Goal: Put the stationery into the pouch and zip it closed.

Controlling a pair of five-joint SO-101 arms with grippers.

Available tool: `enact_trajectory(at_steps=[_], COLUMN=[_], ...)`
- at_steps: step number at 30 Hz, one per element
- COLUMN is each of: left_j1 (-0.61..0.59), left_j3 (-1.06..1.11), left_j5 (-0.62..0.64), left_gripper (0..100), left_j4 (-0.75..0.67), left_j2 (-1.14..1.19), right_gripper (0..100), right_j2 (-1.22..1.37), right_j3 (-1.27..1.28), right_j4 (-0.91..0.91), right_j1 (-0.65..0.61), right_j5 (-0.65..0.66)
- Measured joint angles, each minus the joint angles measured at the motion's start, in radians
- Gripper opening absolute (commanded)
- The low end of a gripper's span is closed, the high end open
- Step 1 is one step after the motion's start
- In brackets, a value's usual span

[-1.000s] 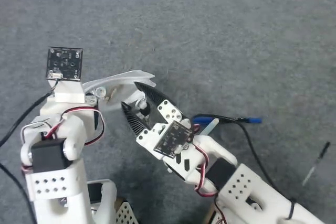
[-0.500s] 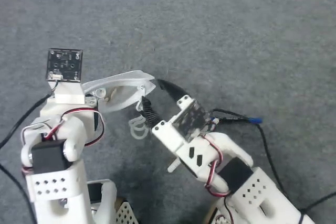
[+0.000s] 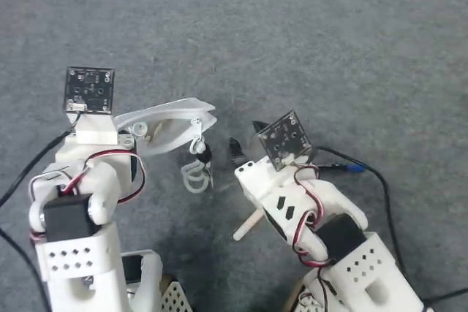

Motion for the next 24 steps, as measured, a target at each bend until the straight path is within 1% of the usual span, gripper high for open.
enact_trajectory(at_steps=[6,11,14,22,24], left_j1=[0.000,0.000,0.000,0.000,0.000], left_j3=[0.000,0.000,0.000,0.000,0.000], left_j5=[0.000,0.000,0.000,0.000,0.000], left_gripper=[1,1,1,1,1], left_j4=[-0.002,-0.002,-0.002,-0.002,-0.002], left_j2=[0.000,0.002,0.002,0.002,0.002], right_gripper=[17.7,17.7,17.7,17.7,17.7], right_j2=[0.000,0.000,0.000,0.005,0.049], right_j3=[0.000,-0.002,-0.002,-0.002,-0.003], right_j4=[0.089,0.141,0.181,0.215,0.221], right_j1=[0.015,0.015,0.015,0.118,0.133], right_j5=[-0.051,-0.055,-0.083,-0.118,-0.147])
